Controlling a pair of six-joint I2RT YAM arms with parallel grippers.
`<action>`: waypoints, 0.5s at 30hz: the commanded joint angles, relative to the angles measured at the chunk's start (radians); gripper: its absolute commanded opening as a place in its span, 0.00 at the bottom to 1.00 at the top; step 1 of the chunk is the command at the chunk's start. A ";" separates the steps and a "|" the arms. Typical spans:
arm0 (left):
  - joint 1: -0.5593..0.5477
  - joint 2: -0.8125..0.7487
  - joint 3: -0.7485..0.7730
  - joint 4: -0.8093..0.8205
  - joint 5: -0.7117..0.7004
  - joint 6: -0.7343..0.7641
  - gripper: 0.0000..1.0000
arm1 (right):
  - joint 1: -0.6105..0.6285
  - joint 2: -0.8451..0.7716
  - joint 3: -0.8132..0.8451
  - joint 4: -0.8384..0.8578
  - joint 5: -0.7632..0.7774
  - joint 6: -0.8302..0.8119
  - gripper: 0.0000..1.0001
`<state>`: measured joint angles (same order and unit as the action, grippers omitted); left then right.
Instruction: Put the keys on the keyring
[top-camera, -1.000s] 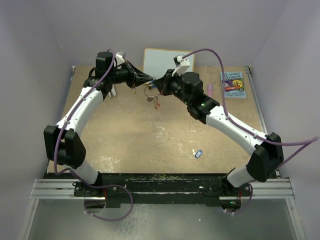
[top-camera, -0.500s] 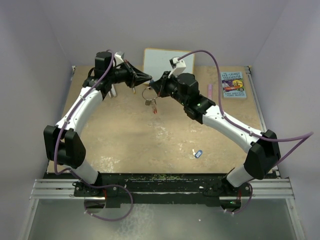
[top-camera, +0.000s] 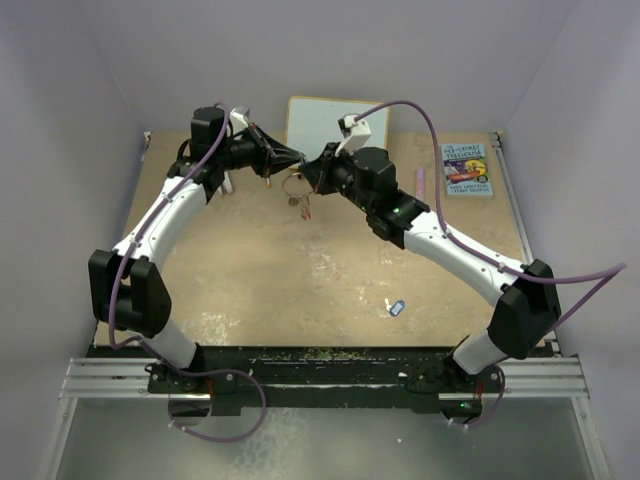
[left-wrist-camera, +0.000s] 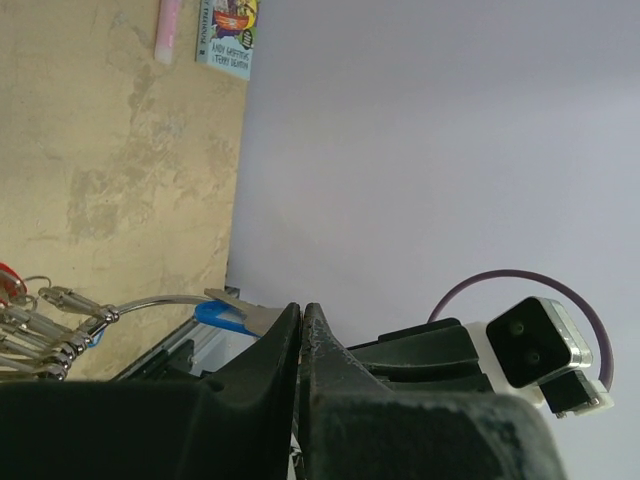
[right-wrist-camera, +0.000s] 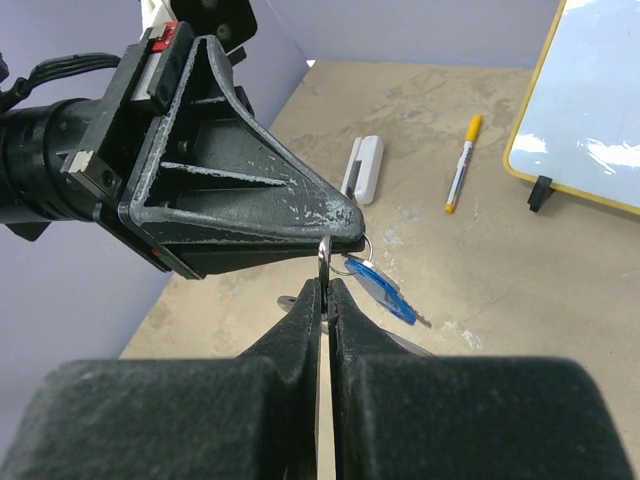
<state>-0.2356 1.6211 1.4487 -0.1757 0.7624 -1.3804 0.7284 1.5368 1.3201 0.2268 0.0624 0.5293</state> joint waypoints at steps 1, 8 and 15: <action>0.001 -0.047 -0.004 0.078 0.050 -0.071 0.04 | 0.008 -0.004 0.036 0.081 0.021 -0.020 0.00; 0.007 -0.050 -0.015 0.099 0.063 -0.096 0.04 | 0.008 -0.010 0.024 0.077 0.042 -0.028 0.00; 0.013 -0.056 -0.037 0.123 0.069 -0.105 0.04 | 0.008 -0.015 0.013 0.081 0.065 -0.037 0.00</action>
<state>-0.2283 1.6180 1.4181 -0.1154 0.7937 -1.4391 0.7349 1.5372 1.3197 0.2447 0.0891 0.5156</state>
